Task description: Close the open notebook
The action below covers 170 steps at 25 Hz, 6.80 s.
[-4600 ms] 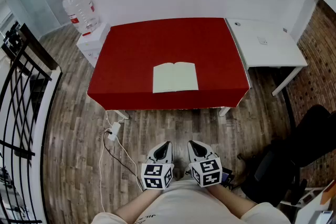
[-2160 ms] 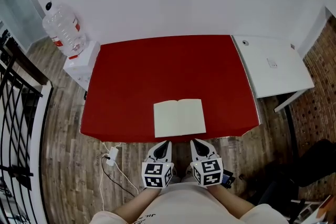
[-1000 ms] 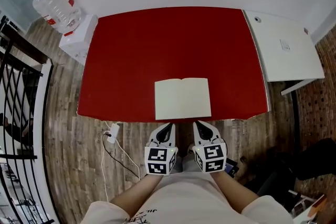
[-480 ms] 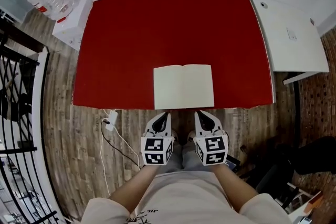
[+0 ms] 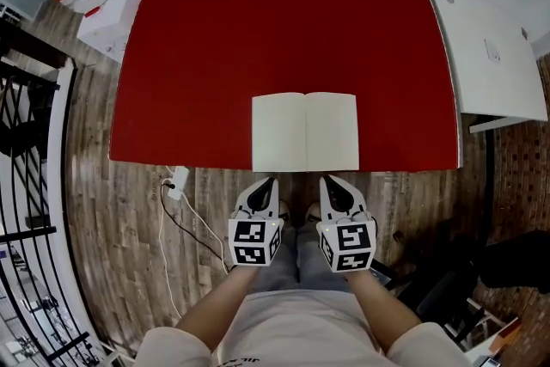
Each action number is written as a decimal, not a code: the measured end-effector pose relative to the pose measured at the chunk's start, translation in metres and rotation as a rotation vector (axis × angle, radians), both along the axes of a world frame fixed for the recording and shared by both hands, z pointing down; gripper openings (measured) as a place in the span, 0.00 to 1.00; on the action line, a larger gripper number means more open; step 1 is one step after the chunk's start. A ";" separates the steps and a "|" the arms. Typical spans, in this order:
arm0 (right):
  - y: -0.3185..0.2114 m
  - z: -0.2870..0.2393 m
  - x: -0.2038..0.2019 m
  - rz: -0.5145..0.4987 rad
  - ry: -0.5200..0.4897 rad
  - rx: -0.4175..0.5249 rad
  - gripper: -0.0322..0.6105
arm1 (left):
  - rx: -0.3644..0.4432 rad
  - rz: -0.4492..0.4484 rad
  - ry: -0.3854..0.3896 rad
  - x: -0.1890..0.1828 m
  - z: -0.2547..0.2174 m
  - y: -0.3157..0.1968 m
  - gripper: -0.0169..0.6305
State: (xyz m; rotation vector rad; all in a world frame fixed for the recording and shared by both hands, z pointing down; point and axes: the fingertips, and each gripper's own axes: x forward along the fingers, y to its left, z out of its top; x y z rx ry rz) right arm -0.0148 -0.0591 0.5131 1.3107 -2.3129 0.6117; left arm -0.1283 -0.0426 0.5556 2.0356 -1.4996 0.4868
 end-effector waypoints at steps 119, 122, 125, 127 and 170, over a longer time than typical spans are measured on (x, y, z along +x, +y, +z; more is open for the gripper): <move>0.020 0.047 0.142 0.326 0.000 -0.061 0.06 | 0.058 0.401 -0.017 0.162 -0.003 -0.024 0.05; 0.024 0.050 0.149 0.335 0.002 -0.065 0.06 | 0.039 0.407 -0.028 0.174 0.008 -0.024 0.05; 0.025 0.054 0.155 0.342 0.003 -0.070 0.06 | 0.016 0.409 -0.038 0.185 0.022 -0.025 0.06; 0.027 0.057 0.159 0.345 0.005 -0.074 0.06 | 0.000 0.411 -0.050 0.192 0.032 -0.025 0.06; 0.023 0.050 0.171 0.270 0.009 -0.060 0.06 | -0.173 0.383 -0.035 0.215 0.079 -0.024 0.19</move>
